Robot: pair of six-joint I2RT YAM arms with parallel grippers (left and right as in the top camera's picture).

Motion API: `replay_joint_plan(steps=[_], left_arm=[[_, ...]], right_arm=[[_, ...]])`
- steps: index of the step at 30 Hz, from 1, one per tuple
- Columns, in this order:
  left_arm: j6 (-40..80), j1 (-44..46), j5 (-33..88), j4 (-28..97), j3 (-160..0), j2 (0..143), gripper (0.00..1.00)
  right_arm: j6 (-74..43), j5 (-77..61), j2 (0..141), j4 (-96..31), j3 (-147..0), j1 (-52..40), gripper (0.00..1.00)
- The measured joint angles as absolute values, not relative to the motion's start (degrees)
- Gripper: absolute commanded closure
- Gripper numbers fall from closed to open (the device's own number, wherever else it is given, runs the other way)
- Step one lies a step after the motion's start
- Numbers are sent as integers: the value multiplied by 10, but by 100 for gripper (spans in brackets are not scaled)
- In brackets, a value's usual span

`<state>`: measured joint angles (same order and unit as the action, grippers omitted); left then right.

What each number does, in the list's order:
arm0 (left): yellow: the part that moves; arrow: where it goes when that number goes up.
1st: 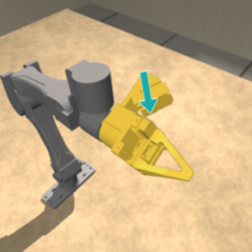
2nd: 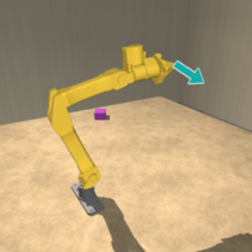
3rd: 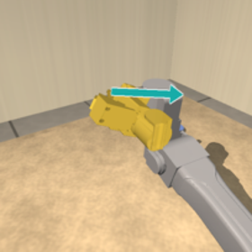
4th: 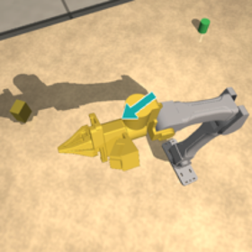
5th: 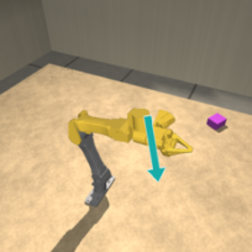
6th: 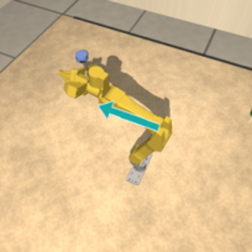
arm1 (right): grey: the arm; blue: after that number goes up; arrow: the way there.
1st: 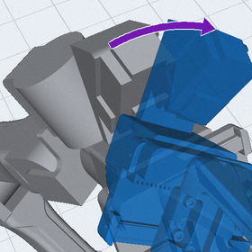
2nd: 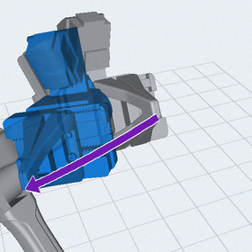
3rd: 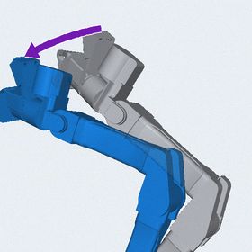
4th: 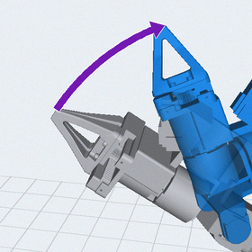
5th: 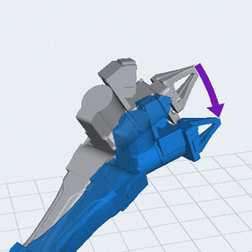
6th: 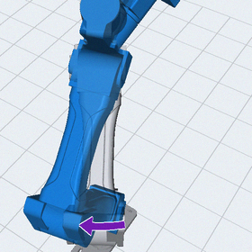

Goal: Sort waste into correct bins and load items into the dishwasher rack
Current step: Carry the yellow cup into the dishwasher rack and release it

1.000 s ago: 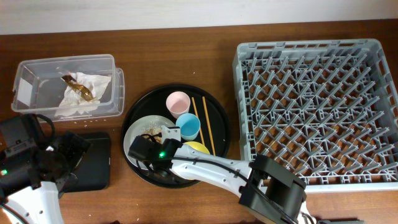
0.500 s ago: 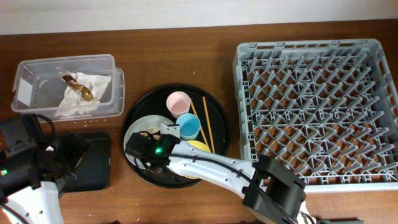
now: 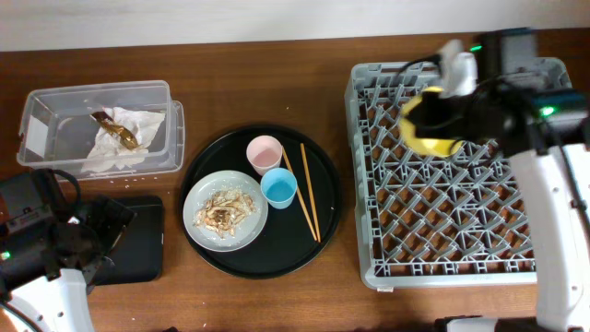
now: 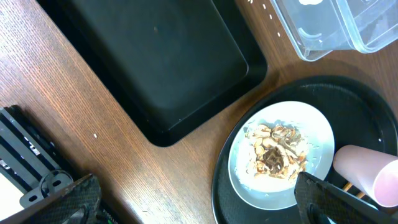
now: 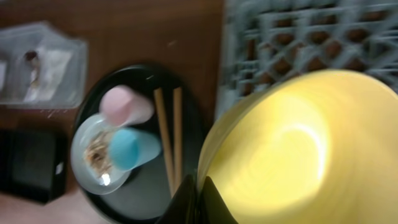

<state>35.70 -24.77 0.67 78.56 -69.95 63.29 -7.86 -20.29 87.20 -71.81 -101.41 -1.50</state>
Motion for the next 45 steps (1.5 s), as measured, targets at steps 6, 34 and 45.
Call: replay_joint_plan(steps=[6,34,45], left_arm=[[357,-248,7,786,-700,633,1],[357,-248,7,786,-700,633,1],[357,-248,7,786,-700,633,1]], right_arm=[[137,-556,1017,-716,-1014,202,96],[181,-699,1177,-844,-1008,309,96],[173,-634,1171,-818,-950,395,47]])
